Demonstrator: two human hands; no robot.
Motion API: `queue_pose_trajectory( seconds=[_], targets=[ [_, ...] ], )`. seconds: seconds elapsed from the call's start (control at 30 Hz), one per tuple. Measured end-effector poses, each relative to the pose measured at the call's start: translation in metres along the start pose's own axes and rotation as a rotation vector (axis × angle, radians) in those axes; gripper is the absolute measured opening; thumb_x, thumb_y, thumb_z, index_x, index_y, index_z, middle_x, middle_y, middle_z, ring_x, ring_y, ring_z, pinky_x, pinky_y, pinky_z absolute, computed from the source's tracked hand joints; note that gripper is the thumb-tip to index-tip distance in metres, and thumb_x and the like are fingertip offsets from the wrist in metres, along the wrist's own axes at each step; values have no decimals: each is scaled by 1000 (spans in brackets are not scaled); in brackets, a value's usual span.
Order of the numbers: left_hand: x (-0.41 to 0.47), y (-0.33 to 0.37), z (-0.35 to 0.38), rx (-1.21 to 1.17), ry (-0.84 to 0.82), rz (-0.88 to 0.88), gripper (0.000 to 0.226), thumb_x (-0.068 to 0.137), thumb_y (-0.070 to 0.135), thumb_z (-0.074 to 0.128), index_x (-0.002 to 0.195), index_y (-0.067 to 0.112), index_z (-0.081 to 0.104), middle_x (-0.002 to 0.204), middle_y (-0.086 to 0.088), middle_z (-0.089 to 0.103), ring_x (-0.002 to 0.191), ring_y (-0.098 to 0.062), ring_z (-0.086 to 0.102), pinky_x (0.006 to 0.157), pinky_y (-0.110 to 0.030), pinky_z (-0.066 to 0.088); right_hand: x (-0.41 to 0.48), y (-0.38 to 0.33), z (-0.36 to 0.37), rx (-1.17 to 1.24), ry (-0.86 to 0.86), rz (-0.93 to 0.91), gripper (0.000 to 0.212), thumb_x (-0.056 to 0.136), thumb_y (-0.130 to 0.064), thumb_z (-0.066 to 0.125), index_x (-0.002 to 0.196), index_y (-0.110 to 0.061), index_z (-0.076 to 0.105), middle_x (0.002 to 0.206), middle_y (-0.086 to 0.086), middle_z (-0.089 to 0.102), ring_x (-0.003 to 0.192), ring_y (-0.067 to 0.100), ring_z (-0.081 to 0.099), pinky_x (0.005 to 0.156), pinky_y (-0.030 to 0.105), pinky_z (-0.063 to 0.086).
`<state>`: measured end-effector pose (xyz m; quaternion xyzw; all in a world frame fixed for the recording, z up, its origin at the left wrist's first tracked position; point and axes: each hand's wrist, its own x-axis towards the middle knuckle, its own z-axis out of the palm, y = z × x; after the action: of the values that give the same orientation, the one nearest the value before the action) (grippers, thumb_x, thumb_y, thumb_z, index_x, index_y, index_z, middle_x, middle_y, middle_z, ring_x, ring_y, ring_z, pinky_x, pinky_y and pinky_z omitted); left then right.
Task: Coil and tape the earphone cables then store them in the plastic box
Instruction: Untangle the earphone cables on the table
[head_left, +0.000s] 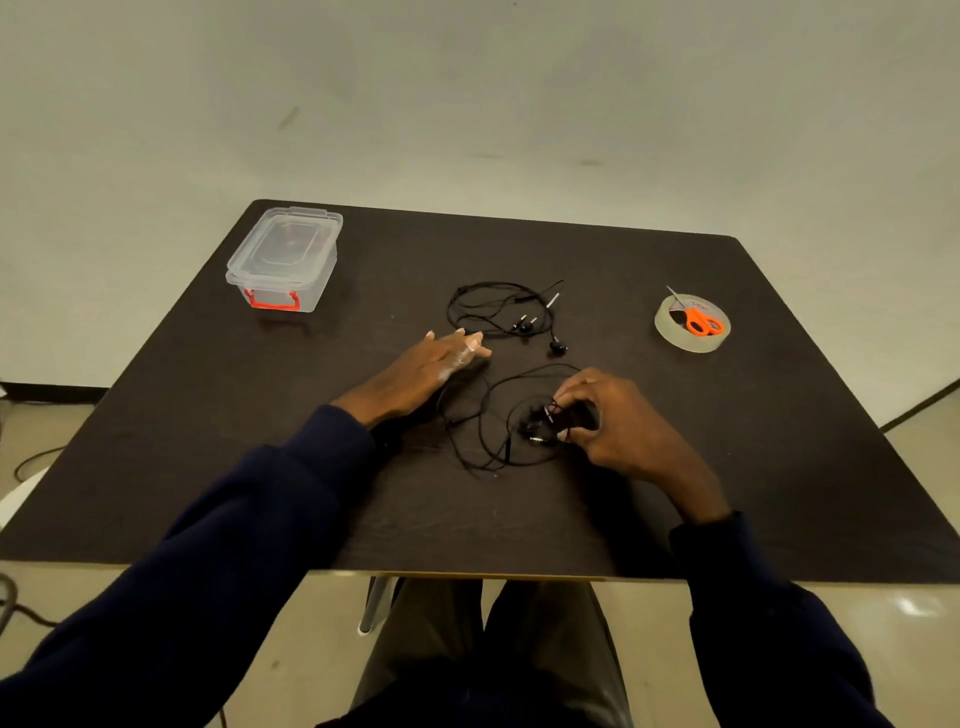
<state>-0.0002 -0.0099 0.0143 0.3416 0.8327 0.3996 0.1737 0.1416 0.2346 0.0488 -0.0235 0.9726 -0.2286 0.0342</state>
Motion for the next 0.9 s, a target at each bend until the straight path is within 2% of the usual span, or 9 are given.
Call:
queue_pose_trajectory(
  seconds=[0.1, 0.17, 0.23, 0.33, 0.43, 0.57, 0.67, 0.73, 0.9],
  targets=[
    [10, 5, 5, 97, 8, -30, 58, 109, 52, 23, 151, 22, 50, 168, 1, 29, 158, -10, 12, 129, -39, -5, -4, -1, 0, 35, 37, -11, 30, 86, -1, 74, 113, -12, 75, 128, -1, 60, 120, 12, 55, 104, 20, 44],
    [10, 7, 7, 38, 79, -12, 50, 110, 45, 33, 147, 18, 54, 161, -3, 43, 155, -14, 26, 130, -45, 11, -6, 3, -2, 47, -29, -5, 33, 85, 1, 70, 114, -14, 74, 131, -5, 57, 122, 8, 53, 96, 8, 38],
    [5, 15, 9, -116, 165, 46, 38, 109, 35, 45, 135, 15, 66, 141, -4, 64, 137, -16, 53, 120, -47, 38, -7, 4, -3, 33, -100, -10, 30, 84, -8, 78, 111, -19, 73, 130, -9, 52, 118, 5, 51, 95, 10, 37],
    [-8, 29, 8, -272, 176, 131, 29, 105, 26, 58, 125, 11, 72, 125, 2, 73, 122, -10, 65, 110, -42, 50, 2, 0, 2, -10, -17, -40, 15, 83, -7, 80, 85, -21, 76, 111, -5, 59, 107, 13, 56, 89, 19, 44],
    [-24, 35, 2, -339, -12, 142, 42, 98, 35, 68, 135, 18, 65, 138, 4, 66, 131, -10, 60, 113, -37, 47, 15, -12, 14, -141, 29, -66, 17, 89, -11, 73, 82, -26, 69, 102, -6, 57, 104, 17, 52, 84, 35, 47],
    [-41, 30, 5, 83, -28, 65, 77, 79, 46, 85, 148, 38, 49, 153, 12, 48, 140, -8, 46, 116, -35, 41, 27, -23, 26, -234, 64, -93, 17, 93, -13, 61, 89, -29, 57, 100, -7, 52, 99, 17, 50, 75, 34, 42],
    [-46, 19, 8, 90, 140, 92, 58, 89, 18, 79, 141, 30, 57, 139, 10, 61, 128, -2, 57, 112, -33, 48, 32, -24, 16, 66, 118, -56, 18, 96, -11, 65, 86, -25, 63, 85, -10, 63, 79, 6, 59, 70, 32, 52],
    [-48, 10, 6, 105, 203, 98, 42, 95, 7, 69, 132, 24, 66, 126, 10, 69, 118, -1, 63, 106, -33, 52, 28, -23, 0, 174, 170, -56, 16, 93, -6, 71, 88, -21, 73, 79, -13, 67, 71, -3, 61, 65, 14, 47],
    [-48, -2, 4, 202, 289, 89, 38, 98, -8, 54, 118, 19, 74, 115, 5, 71, 102, -8, 63, 96, -38, 55, 9, -6, -64, 223, 231, -103, 19, 95, -7, 69, 101, -20, 81, 88, -6, 76, 82, 4, 66, 69, 10, 44]
  ],
)
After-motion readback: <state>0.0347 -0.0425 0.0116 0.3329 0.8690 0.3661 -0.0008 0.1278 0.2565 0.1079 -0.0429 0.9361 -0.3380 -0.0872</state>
